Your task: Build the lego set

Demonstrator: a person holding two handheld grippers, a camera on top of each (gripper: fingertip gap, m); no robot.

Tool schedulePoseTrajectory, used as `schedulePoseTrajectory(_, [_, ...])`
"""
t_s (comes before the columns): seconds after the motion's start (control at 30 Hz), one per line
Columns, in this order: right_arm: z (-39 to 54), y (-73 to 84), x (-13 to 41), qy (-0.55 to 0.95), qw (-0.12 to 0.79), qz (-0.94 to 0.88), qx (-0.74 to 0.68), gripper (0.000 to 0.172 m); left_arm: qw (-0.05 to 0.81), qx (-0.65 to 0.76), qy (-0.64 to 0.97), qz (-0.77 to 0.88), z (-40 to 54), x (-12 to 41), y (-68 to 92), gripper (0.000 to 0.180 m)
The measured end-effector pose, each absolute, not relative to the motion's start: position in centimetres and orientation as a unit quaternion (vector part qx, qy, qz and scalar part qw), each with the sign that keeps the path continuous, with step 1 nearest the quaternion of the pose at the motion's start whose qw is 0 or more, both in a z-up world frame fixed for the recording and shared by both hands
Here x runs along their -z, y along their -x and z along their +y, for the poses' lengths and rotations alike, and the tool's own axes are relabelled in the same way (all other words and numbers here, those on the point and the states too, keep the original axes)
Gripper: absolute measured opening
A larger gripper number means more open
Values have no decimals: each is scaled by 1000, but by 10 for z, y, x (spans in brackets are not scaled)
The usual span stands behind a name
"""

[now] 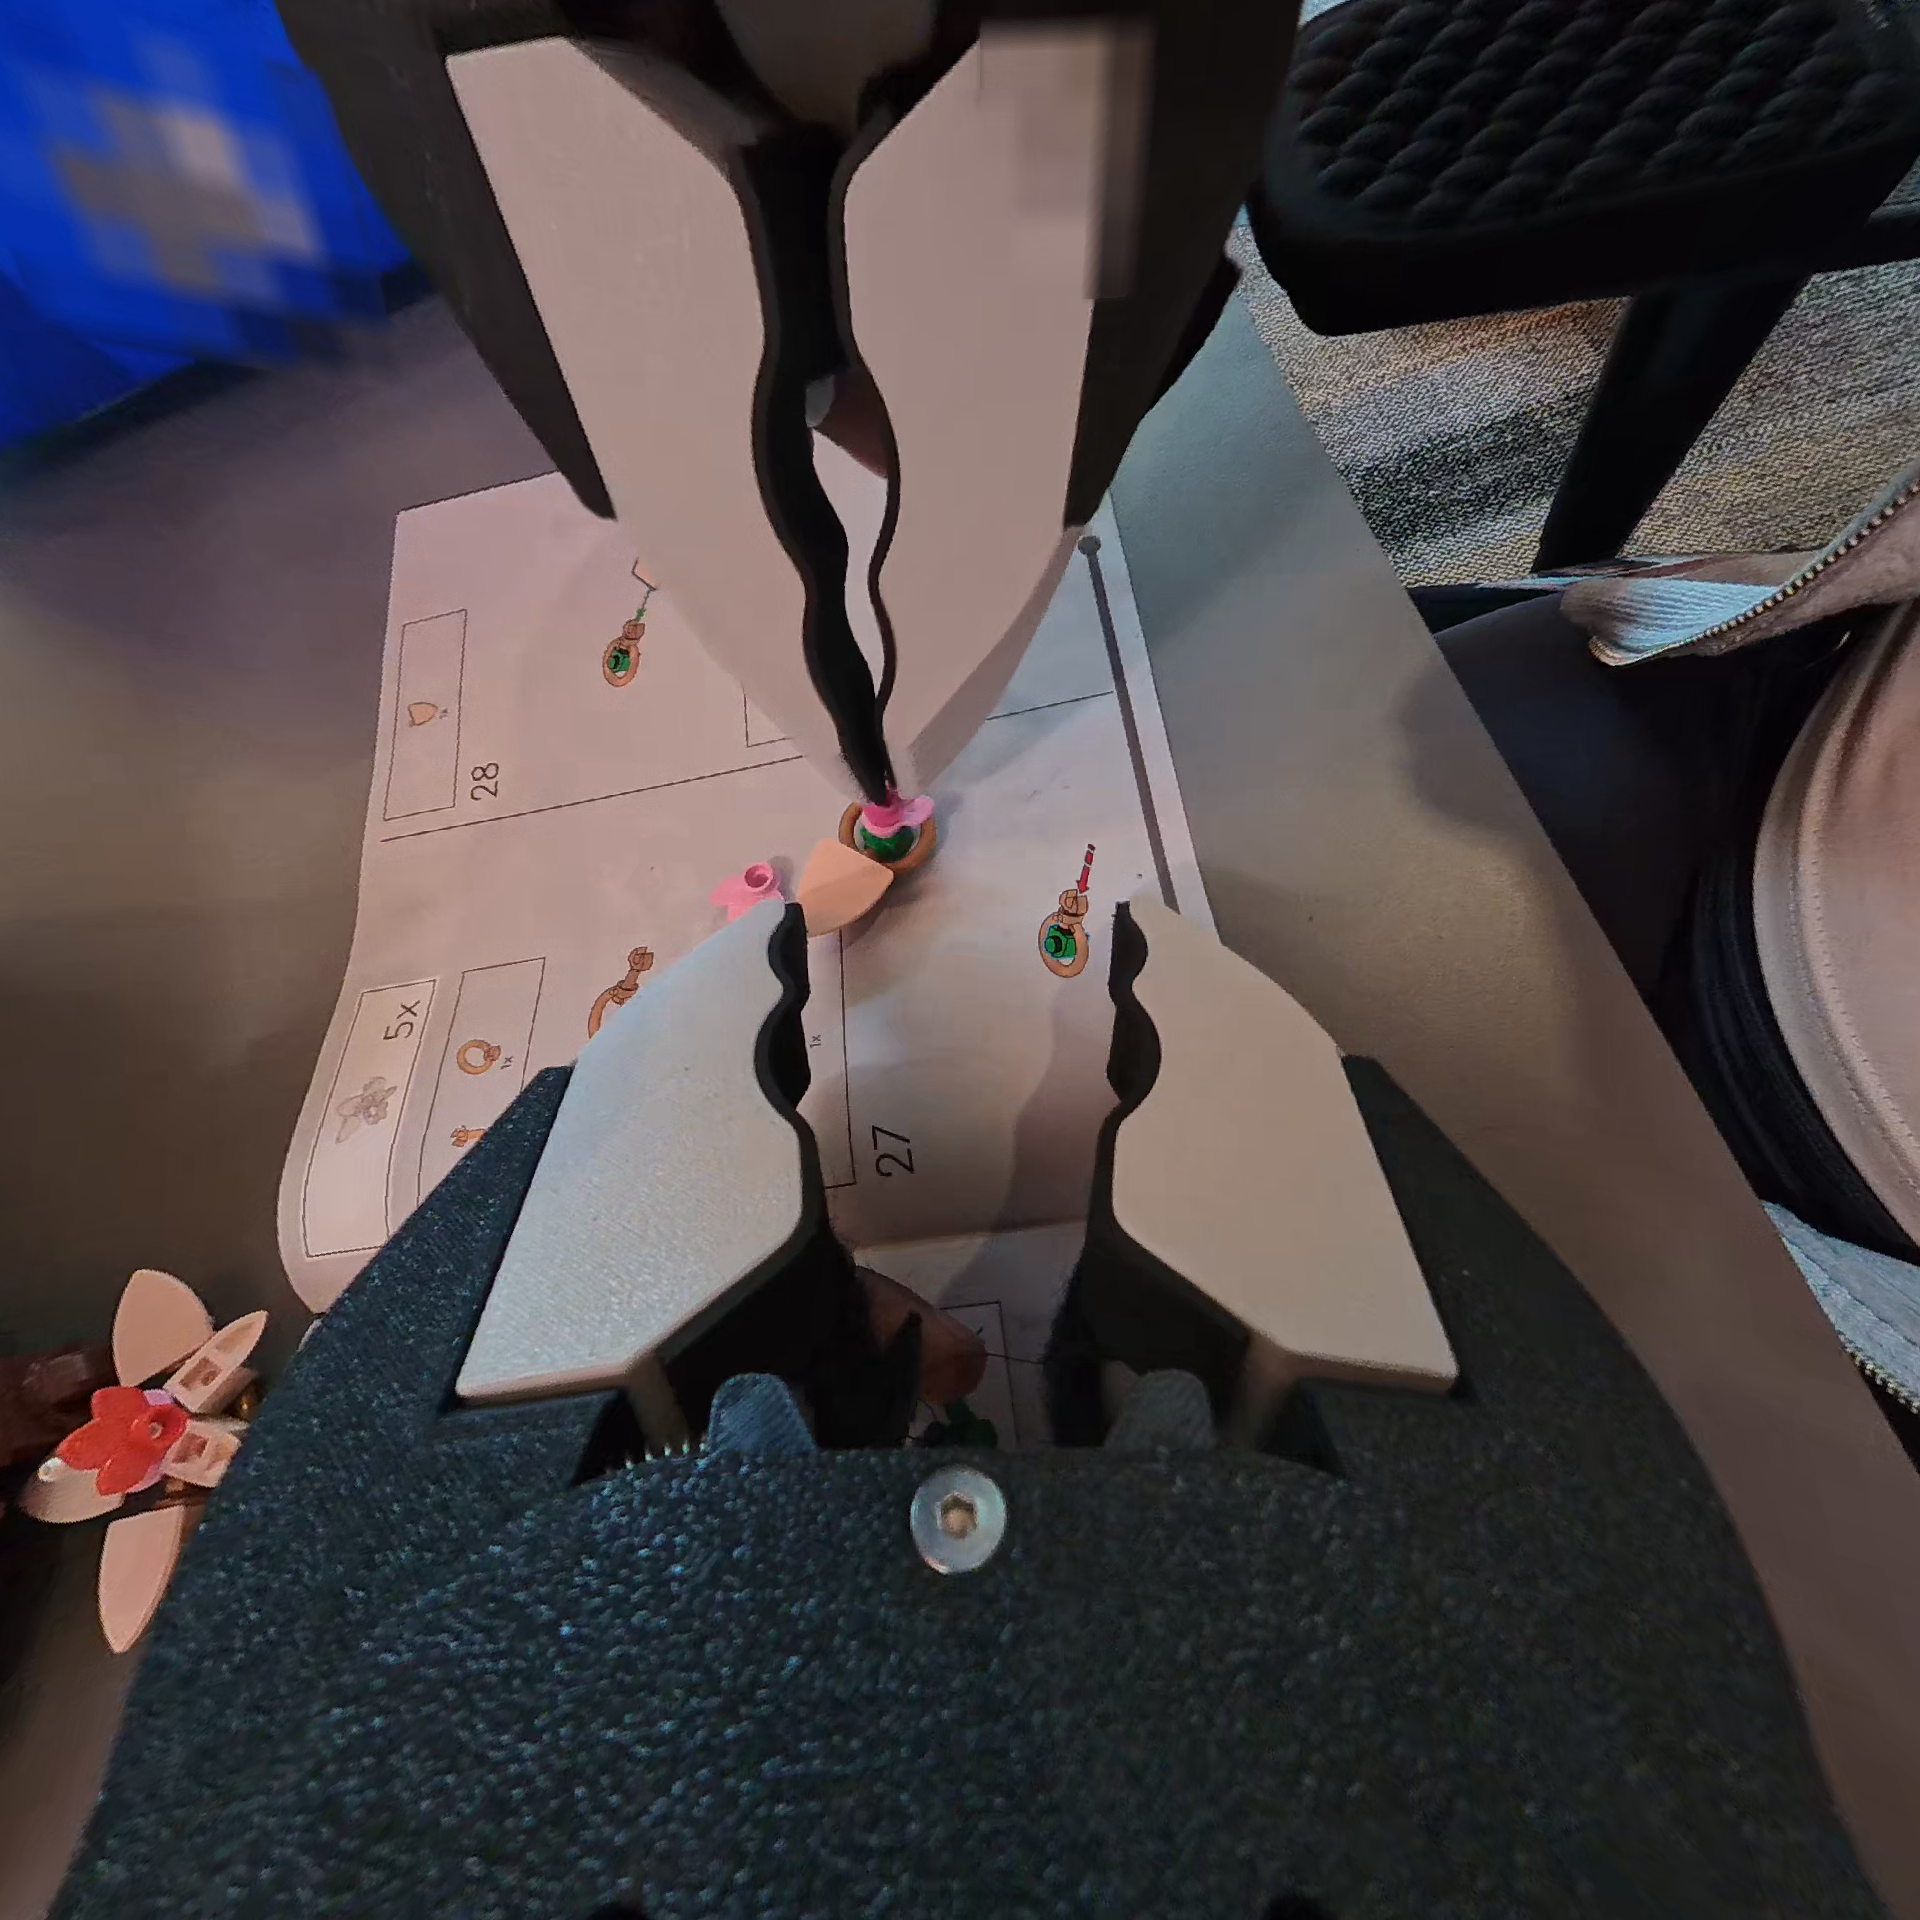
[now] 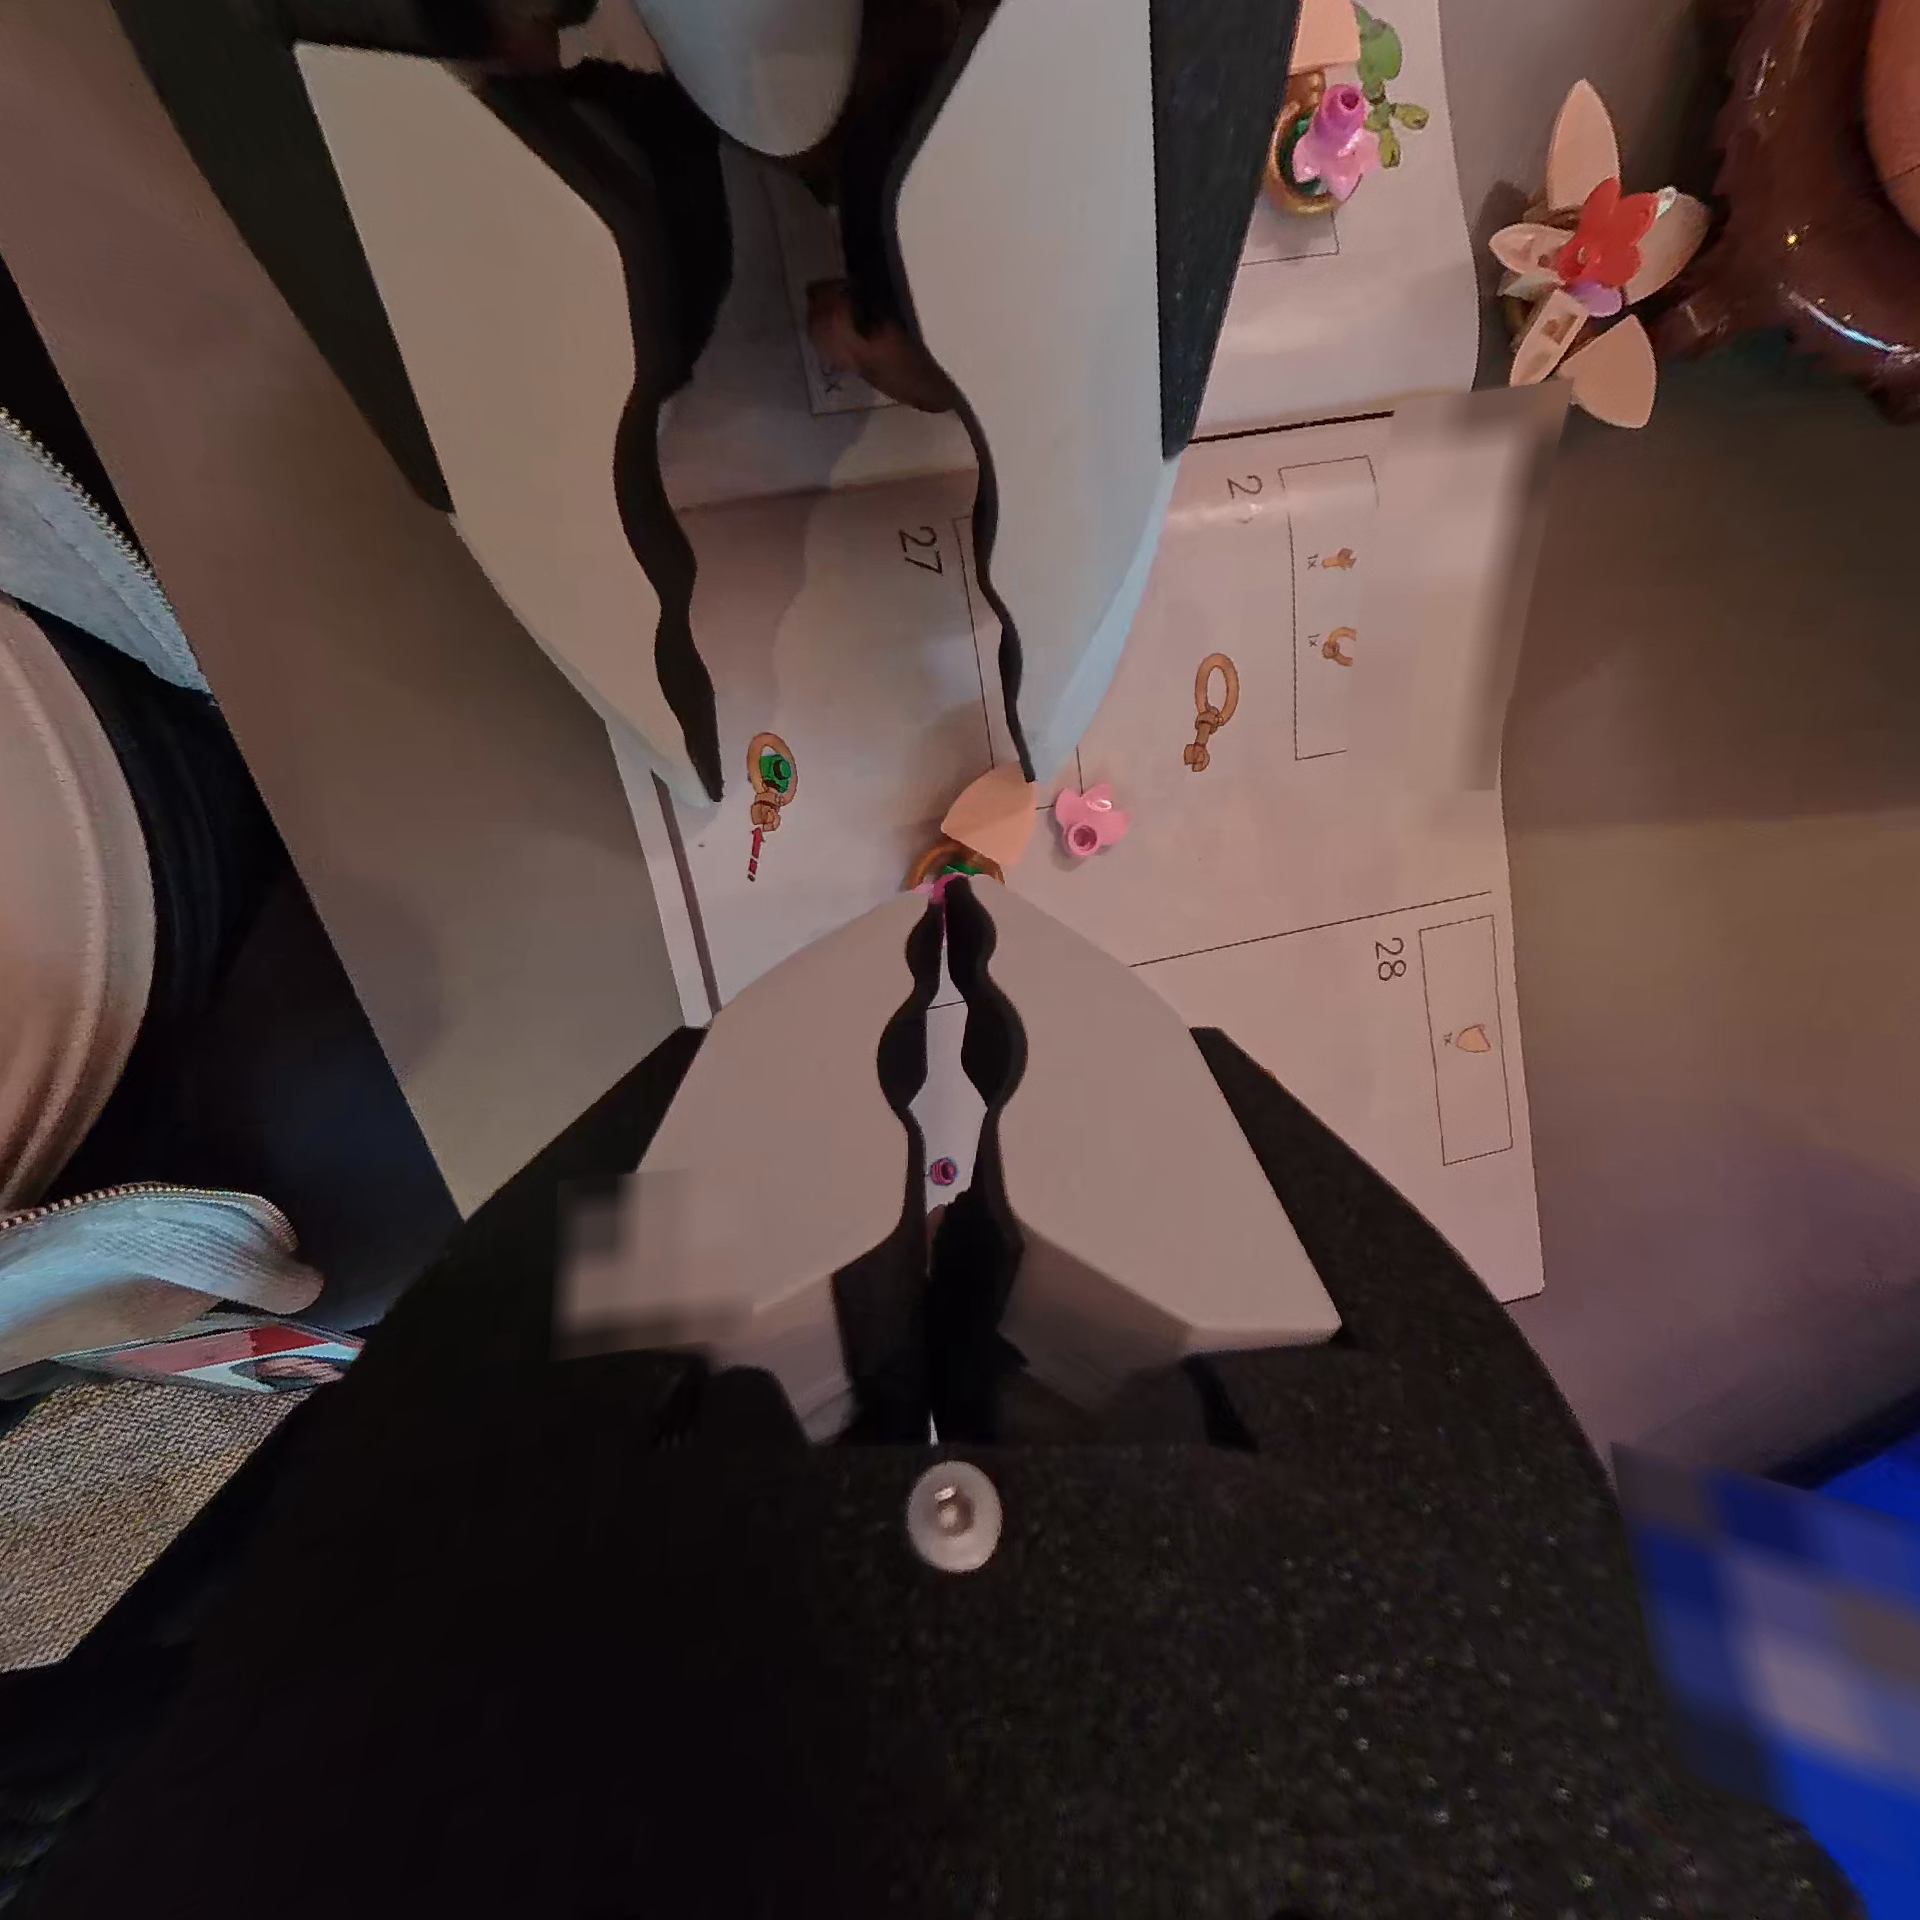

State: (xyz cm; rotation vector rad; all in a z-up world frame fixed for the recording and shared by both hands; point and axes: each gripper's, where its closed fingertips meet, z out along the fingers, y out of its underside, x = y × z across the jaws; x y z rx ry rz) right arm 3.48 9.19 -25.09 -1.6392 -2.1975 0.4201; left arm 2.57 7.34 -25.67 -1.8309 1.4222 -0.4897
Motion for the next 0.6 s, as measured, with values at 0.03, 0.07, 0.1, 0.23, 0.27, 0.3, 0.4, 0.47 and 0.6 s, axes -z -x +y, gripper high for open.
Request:
schedulePoseTrajectory(0.03, [92,-34,251,581,183,-779,-150,0,376,191,716,557,73,257,-26,56])
schedulePoseTrajectory(0.07, [92,-34,251,581,181,-779,-151,0,376,192,715,557,73,257,-26,56])
schedulePoseTrajectory(0.1, [93,-34,252,581,179,-780,-149,0,375,192,715,558,73,257,-26,56])
schedulePoseTrajectory(0.23, [95,-34,252,582,177,-780,-145,0,374,192,714,560,72,258,-26,56])
schedulePoseTrajectory(0.27, [96,-34,252,582,176,-780,-146,0,373,192,714,561,72,258,-26,56])
schedulePoseTrajectory(0.3, [95,-34,252,582,174,-780,-148,0,373,192,714,561,72,258,-26,56])
schedulePoseTrajectory(0.4, [95,-34,252,581,169,-782,-148,0,372,193,713,562,71,258,-27,56])
schedulePoseTrajectory(0.47, [95,-33,252,582,164,-782,-148,0,371,193,713,563,71,259,-27,56])
schedulePoseTrajectory(0.6, [94,-33,252,591,150,-778,-151,0,371,196,713,563,70,259,-27,56])
